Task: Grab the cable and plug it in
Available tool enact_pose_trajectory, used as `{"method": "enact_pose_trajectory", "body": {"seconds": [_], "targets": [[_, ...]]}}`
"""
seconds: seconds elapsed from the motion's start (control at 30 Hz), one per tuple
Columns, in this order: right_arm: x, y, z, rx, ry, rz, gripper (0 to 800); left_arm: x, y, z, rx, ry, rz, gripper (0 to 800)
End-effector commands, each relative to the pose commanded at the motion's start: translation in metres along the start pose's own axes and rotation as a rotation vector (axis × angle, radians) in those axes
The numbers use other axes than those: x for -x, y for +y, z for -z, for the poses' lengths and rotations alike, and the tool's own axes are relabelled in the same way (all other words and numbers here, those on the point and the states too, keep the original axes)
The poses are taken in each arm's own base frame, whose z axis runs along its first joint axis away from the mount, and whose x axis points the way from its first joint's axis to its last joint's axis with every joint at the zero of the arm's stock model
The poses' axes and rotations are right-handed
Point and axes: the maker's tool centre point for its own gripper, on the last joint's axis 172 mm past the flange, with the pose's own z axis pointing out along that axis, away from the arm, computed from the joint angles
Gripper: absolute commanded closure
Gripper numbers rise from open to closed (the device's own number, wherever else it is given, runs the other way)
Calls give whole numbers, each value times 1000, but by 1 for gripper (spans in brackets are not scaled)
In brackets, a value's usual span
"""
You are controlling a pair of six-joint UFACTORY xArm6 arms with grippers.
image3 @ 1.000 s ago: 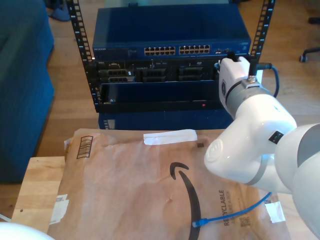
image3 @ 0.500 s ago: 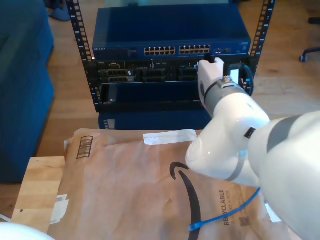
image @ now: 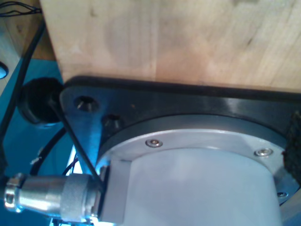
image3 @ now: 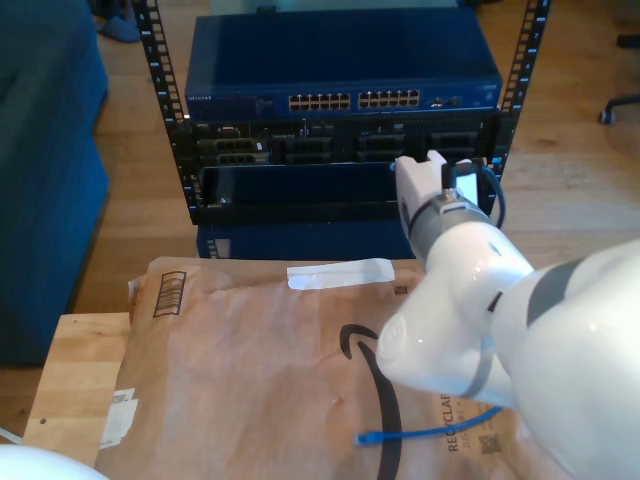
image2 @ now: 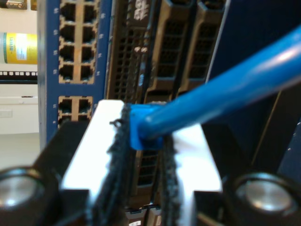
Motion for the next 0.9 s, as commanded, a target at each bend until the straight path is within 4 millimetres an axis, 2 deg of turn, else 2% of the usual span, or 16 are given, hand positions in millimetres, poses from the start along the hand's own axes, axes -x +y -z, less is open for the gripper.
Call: {"method": "enact_pose_trajectory", "body": {"seconds": [0.17,0.27,0.33,0.47,0.57,0.7,0.77,0.9], "targets": [[-1,-24,-1,-46,14,89,800,0,0,0,0,0,0,0],[-7,-25,-2,-37,33,114,800,0,0,0,0,0,0,0],[-2,-31,-6,-35,17,117,800,0,0,0,1,0,1,0],[2,-22,-13,-13,8,126,800,0,0,0,0,0,0,0],[-6,-22,-21,7,2,124,800,1,0,-1,0,-2,0,0],[-3,-27,-32,4,-53,215,800,0,0,0,0,0,0,0],[-6,-33,-33,-4,-48,208,800,1,0,-1,0,-2,0,0],[-3,-33,-29,-1,-45,180,800,1,0,-1,0,-2,0,0]]}}
